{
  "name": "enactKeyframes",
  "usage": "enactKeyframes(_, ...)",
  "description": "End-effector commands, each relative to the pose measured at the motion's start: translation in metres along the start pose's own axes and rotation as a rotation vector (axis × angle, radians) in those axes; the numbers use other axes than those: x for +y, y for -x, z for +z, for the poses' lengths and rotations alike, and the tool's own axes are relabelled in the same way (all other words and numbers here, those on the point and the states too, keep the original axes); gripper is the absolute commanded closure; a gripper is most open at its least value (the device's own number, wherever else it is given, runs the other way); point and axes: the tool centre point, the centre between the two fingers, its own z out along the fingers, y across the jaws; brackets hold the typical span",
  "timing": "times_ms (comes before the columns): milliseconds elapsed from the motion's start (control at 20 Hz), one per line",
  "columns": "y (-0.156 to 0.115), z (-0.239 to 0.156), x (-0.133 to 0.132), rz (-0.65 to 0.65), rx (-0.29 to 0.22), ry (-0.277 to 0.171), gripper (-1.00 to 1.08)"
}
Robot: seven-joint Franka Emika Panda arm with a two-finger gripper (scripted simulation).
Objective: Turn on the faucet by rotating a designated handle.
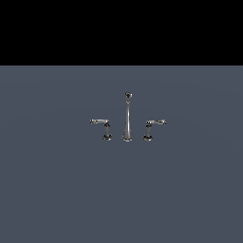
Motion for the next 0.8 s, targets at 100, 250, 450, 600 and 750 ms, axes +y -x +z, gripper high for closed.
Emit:
enactKeyframes(100, 0.0, 0.0, 0.0, 0.002, 0.0, 0.0, 1.08)
enactKeyframes(250, -0.001, 0.003, -0.003, 0.013, 0.0, 0.0, 1.08)
enactKeyframes(450, -0.004, 0.01, -0.009, 0.042, 0.001, -0.001, 1.08)
enactKeyframes(600, -0.008, 0.018, -0.016, 0.076, 0.001, -0.003, 1.08)
enactKeyframes(750, -0.013, 0.027, -0.024, 0.118, 0.002, -0.004, 1.08)
